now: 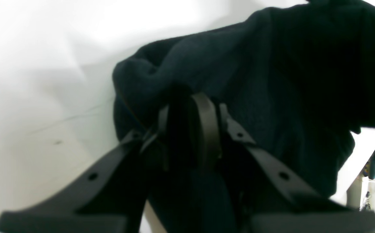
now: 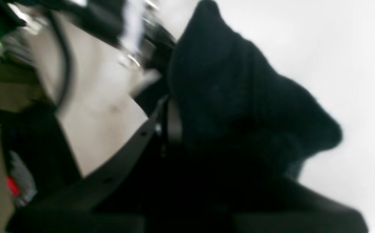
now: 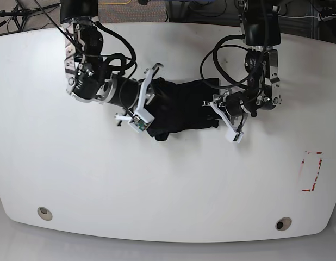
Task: Fold the T-shirt properly
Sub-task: 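Push both strip ends inward with both grippers to bunch the shirt, then press and flatten the bundled shirt with the right gripper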
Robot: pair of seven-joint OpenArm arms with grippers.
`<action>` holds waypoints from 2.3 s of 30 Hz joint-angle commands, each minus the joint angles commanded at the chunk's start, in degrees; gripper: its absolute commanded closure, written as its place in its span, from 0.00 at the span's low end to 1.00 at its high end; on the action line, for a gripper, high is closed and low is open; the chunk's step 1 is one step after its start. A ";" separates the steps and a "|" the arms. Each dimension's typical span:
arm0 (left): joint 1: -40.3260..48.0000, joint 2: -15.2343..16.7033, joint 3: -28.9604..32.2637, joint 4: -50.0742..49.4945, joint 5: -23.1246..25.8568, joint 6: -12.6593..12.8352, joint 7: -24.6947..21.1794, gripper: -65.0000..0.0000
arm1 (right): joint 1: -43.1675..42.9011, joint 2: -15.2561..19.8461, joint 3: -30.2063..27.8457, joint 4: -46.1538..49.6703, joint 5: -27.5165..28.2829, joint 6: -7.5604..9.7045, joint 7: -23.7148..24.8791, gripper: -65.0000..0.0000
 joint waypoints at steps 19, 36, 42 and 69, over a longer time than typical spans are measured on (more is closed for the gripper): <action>1.14 -0.26 0.00 0.26 0.00 0.00 0.00 0.84 | 3.16 -1.05 -8.00 -4.22 -10.37 -10.02 6.51 0.37; 1.05 -0.18 -0.53 3.78 -0.35 -4.22 0.00 0.84 | 4.13 -10.73 -7.74 -5.98 -26.46 -9.76 6.59 0.36; 0.88 0.18 -2.90 8.88 -0.35 -5.01 0.00 0.69 | 3.69 -9.32 -4.48 -2.46 -26.46 -8.18 6.59 0.36; 7.21 -18.20 -39.12 24.44 -22.86 -13.45 0.26 0.34 | 5.27 -9.23 -5.27 -8.62 -26.81 -0.62 6.59 0.36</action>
